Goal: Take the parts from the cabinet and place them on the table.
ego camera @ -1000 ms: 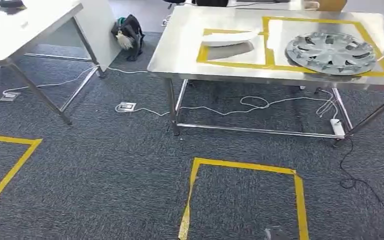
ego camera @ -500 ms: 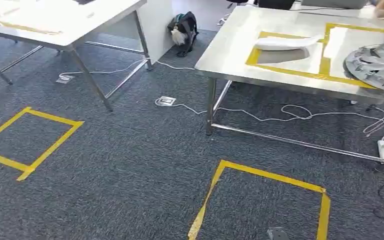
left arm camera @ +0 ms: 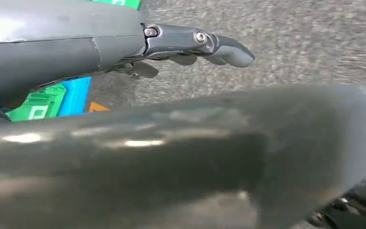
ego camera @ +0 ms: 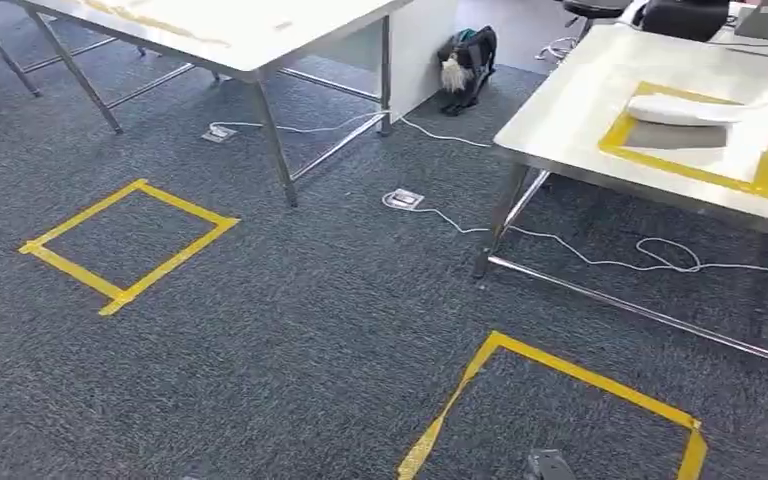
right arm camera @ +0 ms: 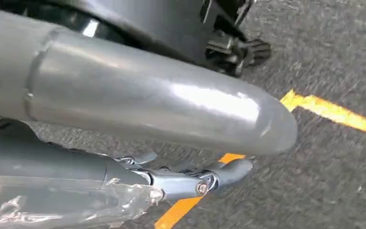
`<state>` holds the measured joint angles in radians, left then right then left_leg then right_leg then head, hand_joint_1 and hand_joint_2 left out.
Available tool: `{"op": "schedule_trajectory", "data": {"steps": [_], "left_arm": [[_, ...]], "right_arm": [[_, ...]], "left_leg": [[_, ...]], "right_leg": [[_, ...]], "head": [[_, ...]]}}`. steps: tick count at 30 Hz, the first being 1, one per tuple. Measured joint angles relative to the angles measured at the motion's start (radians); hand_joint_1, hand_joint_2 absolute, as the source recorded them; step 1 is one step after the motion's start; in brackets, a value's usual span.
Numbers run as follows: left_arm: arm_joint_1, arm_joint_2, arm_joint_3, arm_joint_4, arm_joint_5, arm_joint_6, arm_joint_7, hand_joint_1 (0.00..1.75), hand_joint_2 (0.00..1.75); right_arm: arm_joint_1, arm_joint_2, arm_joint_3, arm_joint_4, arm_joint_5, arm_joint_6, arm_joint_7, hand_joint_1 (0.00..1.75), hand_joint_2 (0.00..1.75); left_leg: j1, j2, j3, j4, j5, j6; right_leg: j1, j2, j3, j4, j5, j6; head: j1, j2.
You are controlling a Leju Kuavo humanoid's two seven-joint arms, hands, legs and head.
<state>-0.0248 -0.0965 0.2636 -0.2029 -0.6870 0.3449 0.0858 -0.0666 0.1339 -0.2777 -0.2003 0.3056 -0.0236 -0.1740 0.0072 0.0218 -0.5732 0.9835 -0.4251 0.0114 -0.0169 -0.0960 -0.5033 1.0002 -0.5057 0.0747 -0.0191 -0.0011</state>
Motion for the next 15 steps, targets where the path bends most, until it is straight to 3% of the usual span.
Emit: {"op": "schedule_trajectory", "data": {"steps": [1, 2, 4, 5, 6, 8, 9, 10, 12, 14, 15], "left_arm": [[0.0, 0.003, 0.001, 0.0, 0.001, 0.0, 0.001, 0.0, 0.0], [-0.002, 0.003, 0.001, 0.0, 0.0, 0.0, 0.001, 0.0, 0.0], [-0.005, 0.001, 0.002, 0.0, 0.0, -0.001, 0.001, 0.0, 0.0], [-0.004, 0.001, 0.002, 0.0, 0.0, -0.001, 0.001, 0.0, 0.0], [-0.003, 0.001, 0.002, 0.0, 0.0, -0.001, 0.001, 0.0, 0.0], [-0.002, 0.002, 0.003, 0.0, 0.0, -0.002, 0.001, 0.0, 0.0], [-0.003, 0.001, 0.003, 0.0, 0.0, -0.002, 0.001, 0.0, 0.0], [-0.004, 0.001, 0.003, 0.0, 0.0, -0.001, 0.0, 0.0, 0.0], [-0.003, 0.001, 0.003, 0.0, 0.0, -0.002, 0.0, 0.0, 0.0], [0.003, 0.002, 0.005, 0.002, 0.0, -0.002, 0.0, 0.0, 0.0], [0.002, 0.005, 0.006, 0.002, 0.0, -0.002, 0.0, 0.0, 0.0]], "right_arm": [[0.0, 0.0, 0.0, 0.0, 0.0, 0.002, -0.001, 0.0, 0.0], [0.001, 0.0, 0.0, 0.0, 0.0, 0.005, -0.002, 0.0, 0.0], [0.007, 0.0, 0.0, 0.0, 0.0, 0.012, -0.002, 0.0, 0.0], [0.01, 0.0, 0.0, 0.0, 0.0, 0.013, -0.002, 0.0, 0.0], [0.012, 0.0, 0.0, 0.0, 0.0, 0.014, -0.002, 0.0, 0.0], [0.011, 0.0, 0.001, 0.0, 0.0, 0.015, -0.003, 0.0, 0.0], [0.01, 0.0, 0.0, 0.0, 0.0, 0.017, -0.003, 0.0, 0.0], [0.01, 0.0, 0.001, 0.0, 0.0, 0.017, -0.004, 0.0, 0.0], [0.005, 0.0, 0.001, 0.001, 0.0, 0.02, -0.006, 0.0, 0.0], [0.004, 0.0, 0.001, 0.001, -0.001, 0.02, -0.007, 0.0, 0.0], [0.003, 0.0, 0.001, 0.001, -0.001, 0.02, -0.008, 0.0, 0.0]], "left_leg": [[0.001, -0.008, 0.0, 0.0, 0.002, 0.007], [0.0, -0.019, -0.002, 0.0, 0.002, 0.013], [-0.003, -0.046, -0.004, 0.001, 0.002, 0.016], [-0.004, -0.065, -0.004, 0.001, 0.002, 0.016], [-0.005, -0.082, -0.003, 0.002, 0.002, 0.016], [-0.005, -0.113, 0.0, 0.003, 0.003, 0.014], [-0.004, -0.126, 0.001, 0.003, 0.002, 0.012], [-0.007, -0.137, -0.002, 0.005, 0.003, 0.007], [-0.004, -0.155, -0.01, 0.004, 0.006, -0.007], [0.002, -0.177, -0.015, -0.001, 0.015, -0.023], [0.003, -0.169, -0.016, 0.005, 0.01, -0.025]], "right_leg": [[-0.001, 0.048, -0.019, 0.045, -0.033, -0.001], [0.0, 0.076, -0.058, 0.128, -0.076, -0.002], [0.003, 0.094, -0.142, 0.296, -0.143, -0.004], [0.005, 0.095, -0.168, 0.331, -0.141, -0.007], [0.006, 0.095, -0.161, 0.304, -0.109, -0.01], [0.006, 0.11, -0.094, 0.141, -0.011, -0.016], [0.003, 0.139, -0.051, 0.05, 0.031, -0.019], [-0.002, 0.195, -0.035, 0.011, 0.02, -0.019], [0.003, 0.173, -0.03, 0.004, 0.023, -0.022], [0.006, 0.152, -0.026, 0.002, 0.03, -0.037], [-0.001, 0.136, -0.023, -0.006, 0.035, -0.045]], "head": [[0.004, 0.0], [0.007, 0.0], [0.008, 0.0], [0.008, 0.0], [0.008, 0.0], [0.007, 0.0], [0.008, 0.0], [0.008, 0.0], [0.006, 0.0], [0.006, 0.0], [0.006, 0.0]]}}
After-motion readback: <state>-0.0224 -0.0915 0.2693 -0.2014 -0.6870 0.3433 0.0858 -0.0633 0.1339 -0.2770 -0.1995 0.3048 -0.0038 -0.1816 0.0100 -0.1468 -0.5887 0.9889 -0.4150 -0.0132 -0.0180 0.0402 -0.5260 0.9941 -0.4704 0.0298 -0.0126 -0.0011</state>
